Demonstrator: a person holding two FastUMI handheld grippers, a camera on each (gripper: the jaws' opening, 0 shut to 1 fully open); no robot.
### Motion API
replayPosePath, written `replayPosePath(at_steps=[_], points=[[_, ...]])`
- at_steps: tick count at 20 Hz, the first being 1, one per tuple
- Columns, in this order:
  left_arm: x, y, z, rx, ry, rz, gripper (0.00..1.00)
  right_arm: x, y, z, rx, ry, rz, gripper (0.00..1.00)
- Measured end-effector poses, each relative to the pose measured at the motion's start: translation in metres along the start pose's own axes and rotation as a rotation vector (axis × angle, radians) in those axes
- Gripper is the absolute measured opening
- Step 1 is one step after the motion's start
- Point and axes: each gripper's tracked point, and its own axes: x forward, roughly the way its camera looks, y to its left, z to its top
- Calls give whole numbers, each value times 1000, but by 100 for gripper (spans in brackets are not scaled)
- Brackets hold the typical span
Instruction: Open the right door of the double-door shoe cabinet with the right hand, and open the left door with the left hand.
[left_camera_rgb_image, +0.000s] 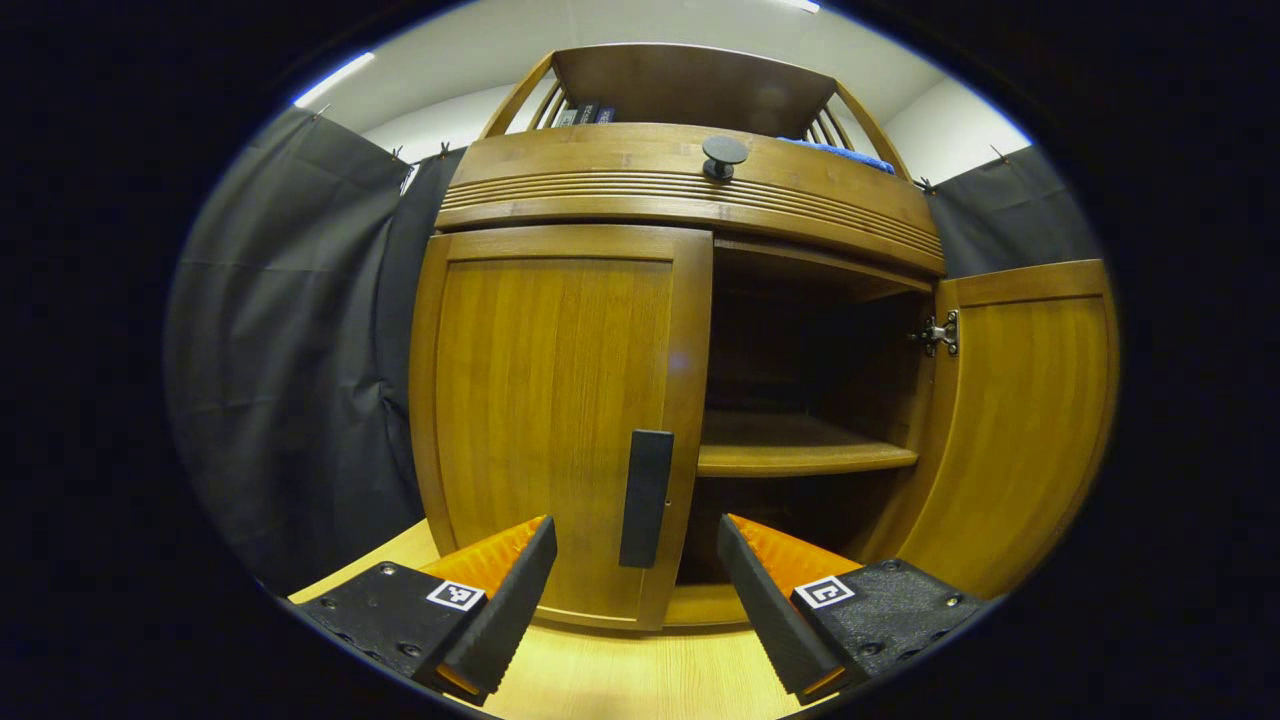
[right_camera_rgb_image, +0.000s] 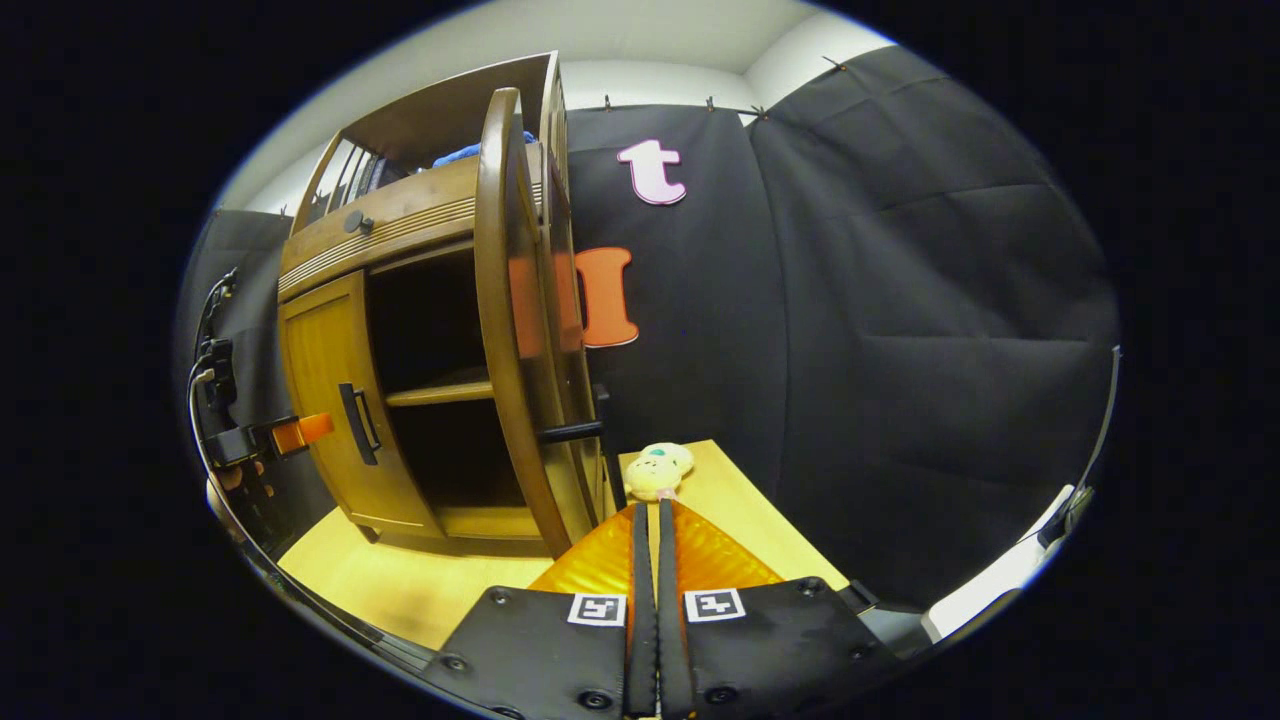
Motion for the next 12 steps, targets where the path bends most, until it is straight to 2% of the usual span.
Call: replayPosePath(at_steps=[4,5,7,9,10,12], points=[[20,-2,-9,15,11,-9,97,-3,-10,7,9,-23,-30,9],[26,-3,-13,11,20,-11,97,-4,-14,7,14,-26,-42,0],[37,-3,-24,-8,45,-8,98,-6,-21,7,28,-26,-60,23],[48,-2,-25,-4,47,-5,97,-9,-29,7,37,-28,-88,19],[53,-1,-24,8,40,-2,97,-10,-34,7,38,-30,-104,7],[58,2,-26,30,28,2,97,-12,-38,3,40,-19,-120,21]])
